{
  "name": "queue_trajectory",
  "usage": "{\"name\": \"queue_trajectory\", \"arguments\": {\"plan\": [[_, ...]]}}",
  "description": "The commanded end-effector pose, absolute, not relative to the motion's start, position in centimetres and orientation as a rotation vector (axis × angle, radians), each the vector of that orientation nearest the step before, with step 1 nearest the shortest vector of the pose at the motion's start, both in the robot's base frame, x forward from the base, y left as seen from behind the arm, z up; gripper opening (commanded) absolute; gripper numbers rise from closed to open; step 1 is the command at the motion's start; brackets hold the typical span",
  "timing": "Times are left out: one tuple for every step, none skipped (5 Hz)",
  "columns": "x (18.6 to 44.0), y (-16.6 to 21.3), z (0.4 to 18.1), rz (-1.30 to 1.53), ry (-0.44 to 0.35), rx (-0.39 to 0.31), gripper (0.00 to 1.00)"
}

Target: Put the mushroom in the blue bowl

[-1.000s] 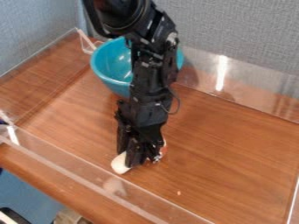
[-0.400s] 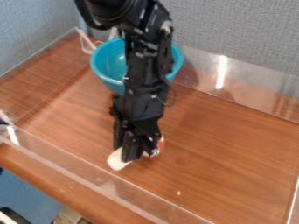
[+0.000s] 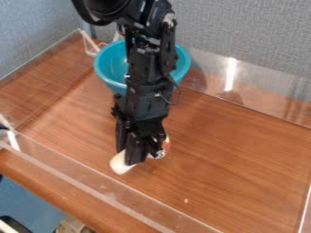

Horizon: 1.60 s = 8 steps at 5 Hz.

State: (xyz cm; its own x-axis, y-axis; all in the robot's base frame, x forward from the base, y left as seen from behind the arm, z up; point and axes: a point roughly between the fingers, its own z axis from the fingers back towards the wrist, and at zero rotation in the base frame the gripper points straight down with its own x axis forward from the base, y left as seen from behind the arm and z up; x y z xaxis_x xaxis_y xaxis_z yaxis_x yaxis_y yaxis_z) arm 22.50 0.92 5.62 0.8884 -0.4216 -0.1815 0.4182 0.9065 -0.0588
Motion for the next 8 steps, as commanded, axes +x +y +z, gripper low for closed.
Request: {"name": "queue_trajectory", "arguments": {"plan": [[23.1,1.0,7.3,-0.435,0.126,-0.013,0.00],[23.1,0.9,7.5,-0.433,0.120,-0.017,0.00],[23.0,0.7,7.7,-0.430,0.117,-0.023,0.00],[22.9,0.5,7.8,-0.428,0.115,-0.027,0.00],[22.8,0.4,7.7,-0.427,0.116,-0.031,0.00],[22.8,0.2,7.5,-0.426,0.118,-0.036,0.00],[22.7,0.0,7.4,-0.425,0.122,-0.040,0.00],[22.6,-0.1,7.3,-0.424,0.125,-0.044,0.00]]}}
